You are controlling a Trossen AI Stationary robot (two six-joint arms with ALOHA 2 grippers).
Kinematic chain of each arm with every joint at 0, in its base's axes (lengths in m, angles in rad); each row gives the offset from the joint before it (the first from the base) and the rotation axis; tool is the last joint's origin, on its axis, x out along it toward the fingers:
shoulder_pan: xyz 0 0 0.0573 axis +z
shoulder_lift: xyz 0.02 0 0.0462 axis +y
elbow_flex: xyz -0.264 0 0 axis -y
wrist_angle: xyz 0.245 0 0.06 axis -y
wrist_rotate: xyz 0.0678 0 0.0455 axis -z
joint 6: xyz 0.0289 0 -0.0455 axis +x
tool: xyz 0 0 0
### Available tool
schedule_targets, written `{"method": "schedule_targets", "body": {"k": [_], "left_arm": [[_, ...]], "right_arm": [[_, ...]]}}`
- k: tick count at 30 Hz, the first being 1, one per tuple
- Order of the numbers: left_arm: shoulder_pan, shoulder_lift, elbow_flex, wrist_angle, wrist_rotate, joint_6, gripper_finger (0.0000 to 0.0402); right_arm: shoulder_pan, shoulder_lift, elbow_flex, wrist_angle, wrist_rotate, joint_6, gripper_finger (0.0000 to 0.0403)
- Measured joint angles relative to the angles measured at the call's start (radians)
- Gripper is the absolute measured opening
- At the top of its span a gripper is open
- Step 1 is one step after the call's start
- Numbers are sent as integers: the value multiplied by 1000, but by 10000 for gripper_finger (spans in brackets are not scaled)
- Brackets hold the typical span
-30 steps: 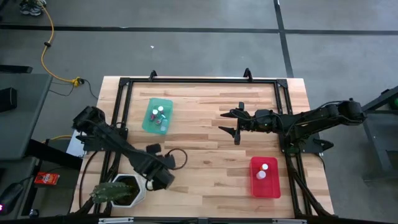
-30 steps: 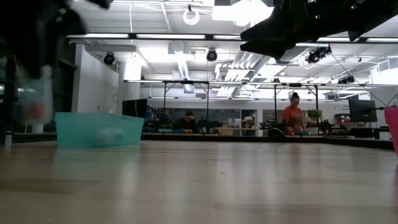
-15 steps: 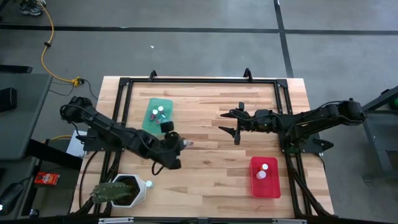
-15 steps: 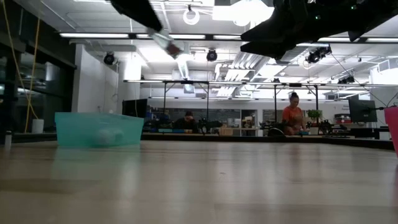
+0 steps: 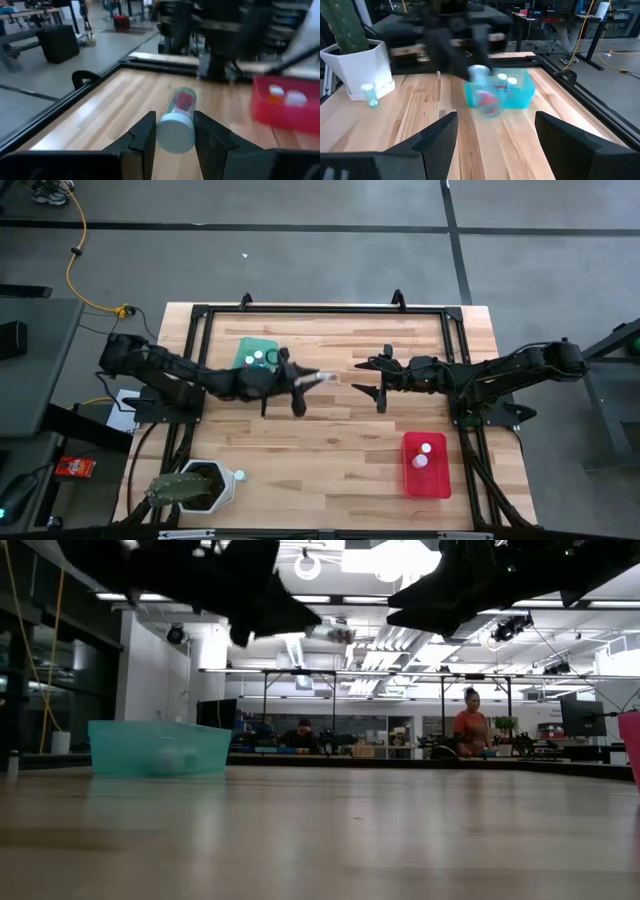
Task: Pick and place medicine bottles into bin by pill shape (circle, oval)
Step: Put the blue capsule bottle into the blue bin
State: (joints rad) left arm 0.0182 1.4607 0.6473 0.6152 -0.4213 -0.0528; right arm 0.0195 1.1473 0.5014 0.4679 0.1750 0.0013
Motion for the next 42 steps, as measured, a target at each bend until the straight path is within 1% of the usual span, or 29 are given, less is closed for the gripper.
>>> {"method": "schedule_targets", "body": {"k": [2, 5, 18, 21, 23, 25, 26, 29, 32, 34, 36, 38, 42], "left_arm": [[44, 3, -38, 60, 30, -35, 96], [80, 3, -45, 70, 71, -66, 97], [78, 3, -46, 86, 82, -66, 97], [70, -34, -46, 81, 101, -1, 97], [60, -102, -45, 34, 100, 36, 97], [50, -179, -20, -106, 84, 46, 97], [44, -221, -2, -212, 62, 43, 97], [24, -326, 68, -541, -52, -3, 97], [14, -392, 144, -891, -171, -133, 97], [23, -407, 194, -1120, -210, -257, 97], [49, -411, 228, -1323, -208, -381, 97], [83, -411, 240, -1462, -167, -477, 97], [149, -384, 224, -1653, -14, -564, 97]], "right_arm": [[0, 0, 0, 0, 0, 0, 259], [0, 0, 0, 3, 0, 0, 259], [0, 0, 0, 0, 1, 0, 259], [0, 0, 0, -1, 1, -1, 259], [0, 0, 0, -5, 1, -1, 259], [0, 0, 0, -11, 1, -1, 259], [0, 0, 0, -14, 1, -1, 259], [0, 0, 0, -18, 4, -1, 259], [0, 0, 0, -18, 4, -1, 259], [0, 0, 0, -16, 4, 0, 259], [0, 0, 0, -16, 4, 1, 259], [0, 0, 0, -16, 4, 1, 259], [0, 0, 0, -13, 4, 1, 259]]}}
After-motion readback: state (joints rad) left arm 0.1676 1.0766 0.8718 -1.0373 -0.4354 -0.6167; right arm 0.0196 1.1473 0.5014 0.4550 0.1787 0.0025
